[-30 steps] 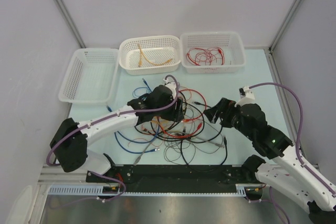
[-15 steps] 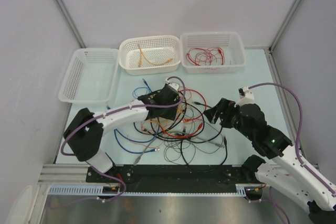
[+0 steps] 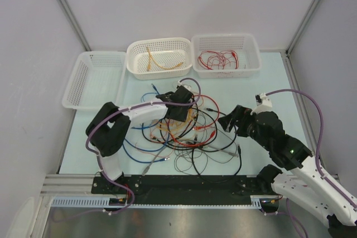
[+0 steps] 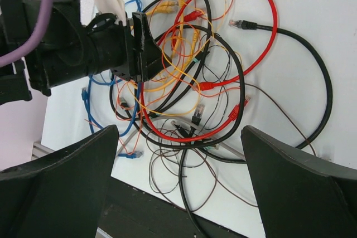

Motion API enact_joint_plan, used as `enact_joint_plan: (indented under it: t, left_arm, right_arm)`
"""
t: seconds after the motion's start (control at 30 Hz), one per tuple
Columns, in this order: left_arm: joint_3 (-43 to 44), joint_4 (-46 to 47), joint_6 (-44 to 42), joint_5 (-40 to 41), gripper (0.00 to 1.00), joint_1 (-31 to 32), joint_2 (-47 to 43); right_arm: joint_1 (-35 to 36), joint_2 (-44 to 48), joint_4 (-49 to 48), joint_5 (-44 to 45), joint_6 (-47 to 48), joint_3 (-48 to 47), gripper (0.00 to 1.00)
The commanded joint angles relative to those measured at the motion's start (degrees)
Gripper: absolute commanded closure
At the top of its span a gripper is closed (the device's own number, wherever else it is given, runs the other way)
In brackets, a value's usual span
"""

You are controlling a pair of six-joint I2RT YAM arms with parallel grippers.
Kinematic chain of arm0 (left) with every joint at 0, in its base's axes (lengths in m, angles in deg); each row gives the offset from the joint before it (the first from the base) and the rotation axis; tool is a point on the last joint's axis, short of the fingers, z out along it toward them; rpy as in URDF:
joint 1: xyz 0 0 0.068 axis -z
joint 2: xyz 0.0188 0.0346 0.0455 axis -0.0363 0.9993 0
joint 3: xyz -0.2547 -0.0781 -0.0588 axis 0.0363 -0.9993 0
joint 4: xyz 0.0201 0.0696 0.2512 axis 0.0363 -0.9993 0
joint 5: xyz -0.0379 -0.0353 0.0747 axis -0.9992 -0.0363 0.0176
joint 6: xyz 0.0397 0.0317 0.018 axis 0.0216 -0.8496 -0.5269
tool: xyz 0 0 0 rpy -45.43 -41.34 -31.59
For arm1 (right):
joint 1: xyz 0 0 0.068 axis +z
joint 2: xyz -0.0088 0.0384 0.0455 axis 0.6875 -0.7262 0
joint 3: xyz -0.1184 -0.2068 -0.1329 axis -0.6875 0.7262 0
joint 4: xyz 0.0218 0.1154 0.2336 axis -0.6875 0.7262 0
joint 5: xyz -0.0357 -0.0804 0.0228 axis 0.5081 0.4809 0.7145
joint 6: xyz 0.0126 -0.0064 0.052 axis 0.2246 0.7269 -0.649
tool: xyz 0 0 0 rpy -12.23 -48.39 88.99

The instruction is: Untangle the cables

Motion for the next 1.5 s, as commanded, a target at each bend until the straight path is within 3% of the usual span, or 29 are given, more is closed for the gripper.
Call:
enact_joint_plan:
  t: [0.0,0.17,0.27,0.3,0.4,0.8,1.0,1.1,1.23,1.47]
  left_arm:
    - [1.54,0.84,-1.25,-1.27,0.50,-0.06,2.27]
    - [-0.31,1.90,-1.07,-2.41,0.57,-0.15,4.03]
    - [-1.54,2.60,-0.90,-4.08,0.74,-0.15,3.94]
    - [-1.98,2.77,-0.81,-4.44,0.85,-0.15,3.59]
    - [-2.51,2.86,-0.81,-4.70,0.99,-0.15,0.09]
    - [7.06,-6.53,-4.15,-9.18,1.00,-0.15,-22.23]
    - [14.10,-9.70,-6.08,-13.84,1.00,-0.15,-27.25]
    - [16.38,-9.35,-6.35,-19.88,1.00,-0.24,-29.28]
    - [16.65,-6.98,-4.95,-27.80,1.00,-0.24,-30.77]
    - [8.32,1.61,-1.52,-37.21,1.00,-0.24,-34.20]
  right_arm:
    - [0.16,0.42,0.13,1.47,0.58,-0.01,0.03]
    - [0.16,0.60,0.57,1.73,0.76,0.00,0.02]
    - [0.16,0.69,0.66,1.82,0.67,0.17,0.02]
    - [0.16,0.69,0.48,1.73,0.67,0.17,0.02]
    - [0.25,0.78,0.13,1.38,0.58,0.17,0.02]
    - [0.16,2.01,-3.47,-0.20,0.49,-0.18,0.03]
    - [0.16,3.06,-5.05,-1.34,1.11,-0.80,0.03]
    - [0.07,3.59,-6.63,-2.48,1.63,-1.15,0.03]
    - [0.07,4.20,-9.18,-3.80,2.07,-1.94,0.03]
    - [0.07,4.03,-15.68,-6.97,1.46,-2.12,0.03]
